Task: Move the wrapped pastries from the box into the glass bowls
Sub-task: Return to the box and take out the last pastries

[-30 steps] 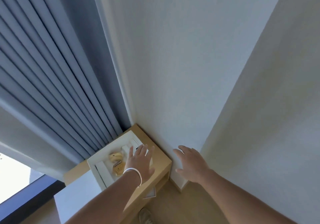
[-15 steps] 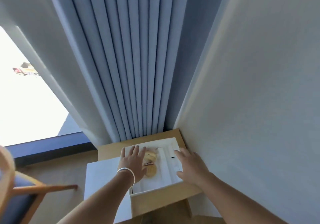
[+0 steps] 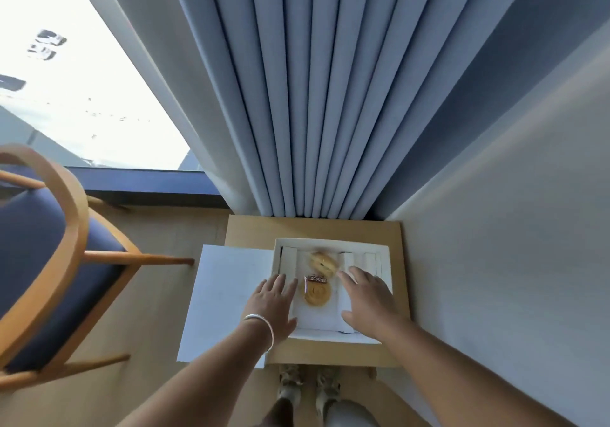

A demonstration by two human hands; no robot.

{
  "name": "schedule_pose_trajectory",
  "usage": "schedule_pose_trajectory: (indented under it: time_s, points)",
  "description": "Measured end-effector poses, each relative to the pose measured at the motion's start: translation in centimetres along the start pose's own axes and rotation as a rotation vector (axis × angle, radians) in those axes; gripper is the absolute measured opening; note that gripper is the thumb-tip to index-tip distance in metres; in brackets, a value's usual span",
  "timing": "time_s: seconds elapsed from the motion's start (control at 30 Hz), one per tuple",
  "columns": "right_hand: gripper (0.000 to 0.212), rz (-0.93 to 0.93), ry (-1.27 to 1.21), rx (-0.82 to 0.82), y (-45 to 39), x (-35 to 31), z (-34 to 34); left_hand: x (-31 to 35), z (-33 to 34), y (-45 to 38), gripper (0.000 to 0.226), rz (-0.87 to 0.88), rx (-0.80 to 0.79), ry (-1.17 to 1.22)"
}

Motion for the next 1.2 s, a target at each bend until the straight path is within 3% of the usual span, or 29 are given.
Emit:
schedule_pose_trajectory:
  time_s: [0.47,0.7,0.93,1.2]
  points:
    - [0.081,-0.208,0.078,0.031,-12.9,2.7,5.0,4.4,9.3,-12.6,0.095,-0.060,-0.136,0.084]
    - [0.062,-0.208,0.033,0.093,-15.7,2.2,8.5,5.0,12.5,-15.5,0.077,-0.042,-0.063,-0.072]
    - [0.068,-0.140,-0.046,0.089,-13.1,1.5,6.3,4.1,9.3,-12.5,0.078,0.020,-0.034,0.005]
    - [0.074,-0.060,-0.101,0.177,-5.0,-0.3,-1.9,3.5,0.8,-3.9,0.068,0.065,0.109,0.009]
Point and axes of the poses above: each hand's wrist, its own y-axis away from the middle knuckle, its own z-axis out of the palm, x = y × z, the point moved 2 cm from there along -y, towards the middle knuckle
